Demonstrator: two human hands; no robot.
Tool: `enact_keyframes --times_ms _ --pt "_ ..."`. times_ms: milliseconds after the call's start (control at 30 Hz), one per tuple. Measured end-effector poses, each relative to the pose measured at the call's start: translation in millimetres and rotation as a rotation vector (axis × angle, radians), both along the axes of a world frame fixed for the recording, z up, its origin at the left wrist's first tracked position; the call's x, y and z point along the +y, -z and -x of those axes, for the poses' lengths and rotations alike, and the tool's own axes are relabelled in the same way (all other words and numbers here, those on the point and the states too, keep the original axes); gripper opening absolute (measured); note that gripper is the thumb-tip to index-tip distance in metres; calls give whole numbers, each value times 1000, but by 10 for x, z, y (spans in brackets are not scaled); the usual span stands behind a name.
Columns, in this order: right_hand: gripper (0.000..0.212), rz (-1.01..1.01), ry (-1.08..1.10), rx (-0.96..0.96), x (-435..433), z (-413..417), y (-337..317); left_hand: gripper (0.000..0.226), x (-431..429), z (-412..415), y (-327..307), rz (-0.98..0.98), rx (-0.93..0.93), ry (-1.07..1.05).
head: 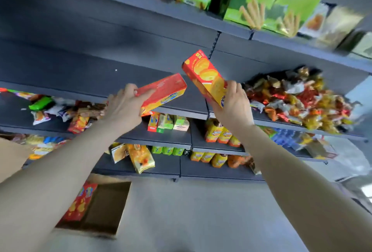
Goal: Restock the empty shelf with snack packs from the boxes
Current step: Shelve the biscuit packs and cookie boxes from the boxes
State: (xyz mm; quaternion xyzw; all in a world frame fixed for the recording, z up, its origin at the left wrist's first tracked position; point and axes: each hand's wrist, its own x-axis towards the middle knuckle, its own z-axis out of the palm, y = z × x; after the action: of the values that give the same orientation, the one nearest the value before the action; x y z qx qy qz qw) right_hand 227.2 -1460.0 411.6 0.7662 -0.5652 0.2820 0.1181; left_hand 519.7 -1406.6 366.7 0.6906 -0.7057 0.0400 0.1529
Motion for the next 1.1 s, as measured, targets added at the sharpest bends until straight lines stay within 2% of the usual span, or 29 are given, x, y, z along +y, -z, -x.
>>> enact_keyframes --times_ms 133,267,400,500,667,800,967,1100 --pt "57 25 132 -90 143 751 -292 75 -282 693 -396 78 12 135" --pt "63 56 301 -113 349 1569 -552 74 -519 1479 -743 124 -24 282" --pt "69 35 327 -204 553 2437 -845 68 -639 2368 -1044 179 -53 385" --pt "72 -71 382 -414 658 3076 -1020 61 -714 3128 -1221 188 -24 434" --pt "84 -136 457 -886 594 4259 -1096 55 -867 4459 -1408 148 179 507" --pt "93 -223 552 -974 578 5268 -1087 56 -993 5438 -1529 170 167 536" --pt "51 -177 509 -1247 554 6340 -1122 57 -1209 6478 -1590 181 158 570" --pt "55 -193 555 -1181 469 6980 -1170 57 -1453 7133 -1674 221 130 600"
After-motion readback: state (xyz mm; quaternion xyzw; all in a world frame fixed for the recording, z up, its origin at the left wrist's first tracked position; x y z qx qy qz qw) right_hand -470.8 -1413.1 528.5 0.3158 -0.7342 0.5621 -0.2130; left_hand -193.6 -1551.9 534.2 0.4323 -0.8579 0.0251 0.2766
